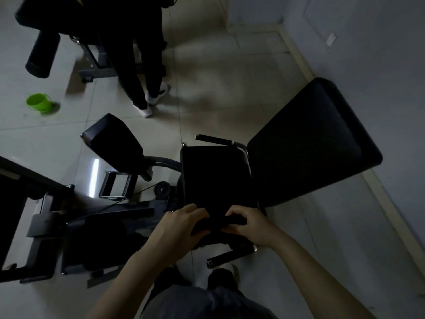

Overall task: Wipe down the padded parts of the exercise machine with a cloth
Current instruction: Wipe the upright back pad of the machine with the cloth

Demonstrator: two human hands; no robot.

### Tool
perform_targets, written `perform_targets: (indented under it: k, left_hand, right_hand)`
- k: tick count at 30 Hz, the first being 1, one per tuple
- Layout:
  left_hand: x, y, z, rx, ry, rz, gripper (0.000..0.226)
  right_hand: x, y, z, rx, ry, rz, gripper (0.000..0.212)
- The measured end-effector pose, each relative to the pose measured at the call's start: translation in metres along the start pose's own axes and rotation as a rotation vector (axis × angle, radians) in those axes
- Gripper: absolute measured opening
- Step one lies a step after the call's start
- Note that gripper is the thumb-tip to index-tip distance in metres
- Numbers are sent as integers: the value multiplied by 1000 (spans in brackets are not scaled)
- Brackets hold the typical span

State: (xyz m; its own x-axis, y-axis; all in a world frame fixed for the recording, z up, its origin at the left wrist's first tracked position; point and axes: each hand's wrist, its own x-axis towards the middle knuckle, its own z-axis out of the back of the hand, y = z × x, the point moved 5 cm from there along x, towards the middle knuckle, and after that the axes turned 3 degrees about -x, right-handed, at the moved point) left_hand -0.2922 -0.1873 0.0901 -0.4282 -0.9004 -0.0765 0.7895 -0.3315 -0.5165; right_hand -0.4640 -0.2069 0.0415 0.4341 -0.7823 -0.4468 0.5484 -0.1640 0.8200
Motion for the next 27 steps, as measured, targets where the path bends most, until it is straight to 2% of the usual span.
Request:
perform_targets:
  k: [1, 4, 10, 13, 16, 18, 21, 24, 27]
  left_hand:
    - [4, -2, 1, -5, -5, -23, 29]
    - [16, -6, 9, -21, -7, -75, 27]
    - [55, -3, 21, 0, 39, -187, 24]
    - [85, -2, 27, -83, 120, -176, 30]
    - [117, -7, 27, -116, 188, -226, 38]
    - [135, -15, 27, -223, 274, -202, 37]
    - [155, -22, 16, -601, 496, -87, 27]
    - [167, -30, 7, -666, 630, -108, 26]
    - [179, -44, -7, -739, 718, -62, 31]
  right_hand:
    - [-2, -1, 5, 22, 2, 8, 8]
    - [-2, -2, 21, 113, -93, 37, 33]
    - [-3, 6, 56, 211, -434, 84, 39]
    - [-13, 19, 74, 106, -701, 113, 38]
    - [-24, 39, 88, 41, -868, 140, 17]
    - [-30, 53, 96, -75, -970, 171, 11]
    - [-47, 69, 113, -305, -1166, 149, 15]
    - [-74, 78, 136, -512, -1342, 46, 24]
    - [-100, 83, 165, -694, -1415, -32, 25]
